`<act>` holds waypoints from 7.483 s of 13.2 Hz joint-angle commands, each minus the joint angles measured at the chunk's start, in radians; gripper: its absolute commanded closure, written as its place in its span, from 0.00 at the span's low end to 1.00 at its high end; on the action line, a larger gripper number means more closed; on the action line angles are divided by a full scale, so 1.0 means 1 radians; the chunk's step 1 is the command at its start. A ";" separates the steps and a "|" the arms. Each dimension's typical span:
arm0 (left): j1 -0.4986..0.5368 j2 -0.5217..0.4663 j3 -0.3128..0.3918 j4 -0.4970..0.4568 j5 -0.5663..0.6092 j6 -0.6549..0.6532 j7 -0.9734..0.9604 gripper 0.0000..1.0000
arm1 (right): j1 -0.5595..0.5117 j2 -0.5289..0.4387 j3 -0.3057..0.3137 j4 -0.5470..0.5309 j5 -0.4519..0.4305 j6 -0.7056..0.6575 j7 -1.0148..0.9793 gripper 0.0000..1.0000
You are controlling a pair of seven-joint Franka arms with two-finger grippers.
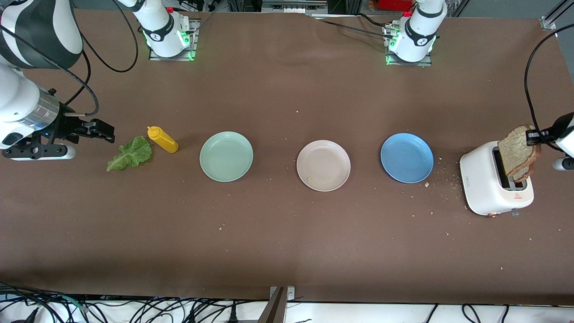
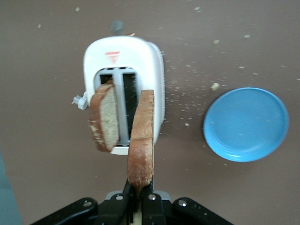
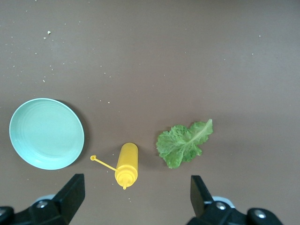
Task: Make sandwich in beige plate with both arms
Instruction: 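Lift the toast out of the toaster and carry it toward the beige plate, then lower the toast onto the beige plate while the right gripper grasps the mustard, then lift the yellow mustard bottle with the right gripper while the left gripper withdraws, then hold the mustard bottle over the toast and squeeze with the right gripper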
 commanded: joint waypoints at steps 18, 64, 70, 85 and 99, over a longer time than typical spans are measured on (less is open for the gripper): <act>-0.220 0.525 -0.192 0.024 -0.879 0.293 0.002 1.00 | -0.146 0.093 -0.115 -0.123 0.444 -0.008 -1.210 0.01; -0.372 -0.135 0.202 -0.019 -0.178 0.036 -0.100 0.00 | -0.057 0.461 -0.090 0.100 0.833 -0.137 -1.877 1.00; -0.395 -0.150 0.219 -0.015 -0.179 0.016 -0.205 0.00 | 0.167 0.453 -0.089 0.275 0.594 -0.028 -1.480 1.00; -0.375 -0.150 0.226 -0.012 -0.176 -0.058 -0.206 0.00 | 0.737 0.556 -0.085 0.285 -0.303 0.213 -0.659 1.00; -0.365 -0.149 0.224 -0.015 -0.179 -0.058 -0.203 0.00 | 0.929 0.711 -0.090 0.329 -0.609 0.190 -0.143 1.00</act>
